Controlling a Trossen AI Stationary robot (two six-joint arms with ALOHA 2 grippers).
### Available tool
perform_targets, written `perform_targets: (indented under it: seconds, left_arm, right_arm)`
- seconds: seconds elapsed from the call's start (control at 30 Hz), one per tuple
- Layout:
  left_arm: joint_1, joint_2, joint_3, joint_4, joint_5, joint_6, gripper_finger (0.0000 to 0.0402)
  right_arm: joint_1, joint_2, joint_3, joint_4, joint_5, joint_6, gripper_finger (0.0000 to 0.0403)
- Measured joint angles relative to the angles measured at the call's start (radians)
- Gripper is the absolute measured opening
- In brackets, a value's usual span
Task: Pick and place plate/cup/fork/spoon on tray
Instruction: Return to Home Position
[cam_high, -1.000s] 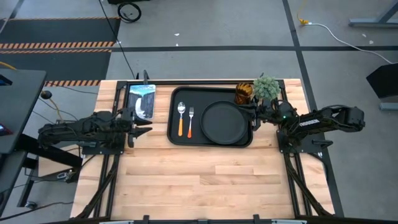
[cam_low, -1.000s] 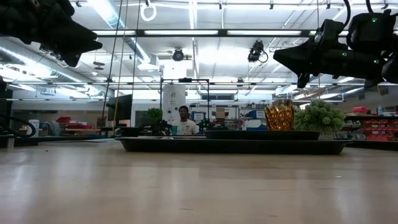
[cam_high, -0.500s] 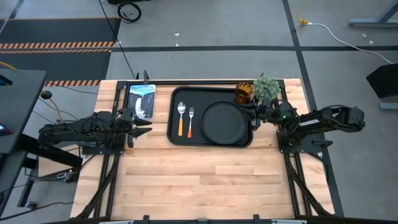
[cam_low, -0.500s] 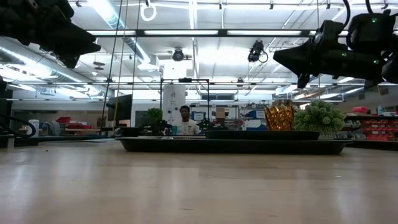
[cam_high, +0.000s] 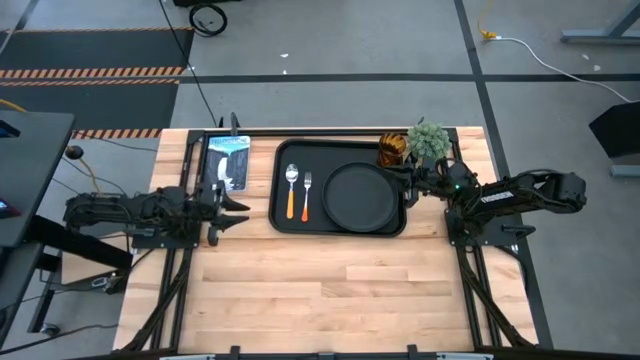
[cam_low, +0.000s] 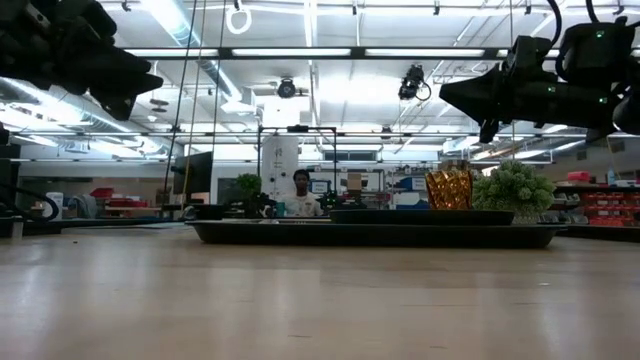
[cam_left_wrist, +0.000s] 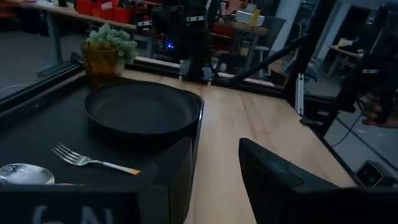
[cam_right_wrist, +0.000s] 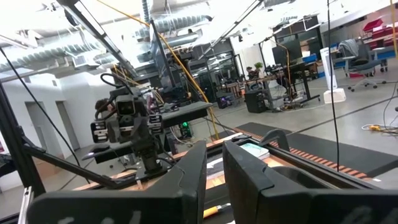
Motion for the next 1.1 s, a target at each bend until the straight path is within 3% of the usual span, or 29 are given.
perform_targets:
  seconds: [0.2, 0.5, 0.83, 1.1]
  left_arm:
    - [0.001, 0.000, -0.002, 0.002, 0.024, 0.058, 0.0142]
    - [0.000, -0.012, -0.093, 0.149, 0.099, 0.059, 0.0142]
    - [0.000, -0.012, -0.094, 0.119, 0.182, 0.108, 0.0142]
    - [0.001, -0.010, -0.094, 0.115, 0.174, -0.014, 0.0142]
  right_arm:
    - [0.000, 0.000, 0.000, 0.000, 0.000, -0.001, 0.0059]
    - [0.000, 0.000, 0.000, 0.000, 0.000, -0.002, 0.0059]
    - [0.000, 0.000, 0.000, 0.000, -0.001, -0.002, 0.0059]
    - [0.001, 0.000, 0.000, 0.000, -0.001, -0.002, 0.0059]
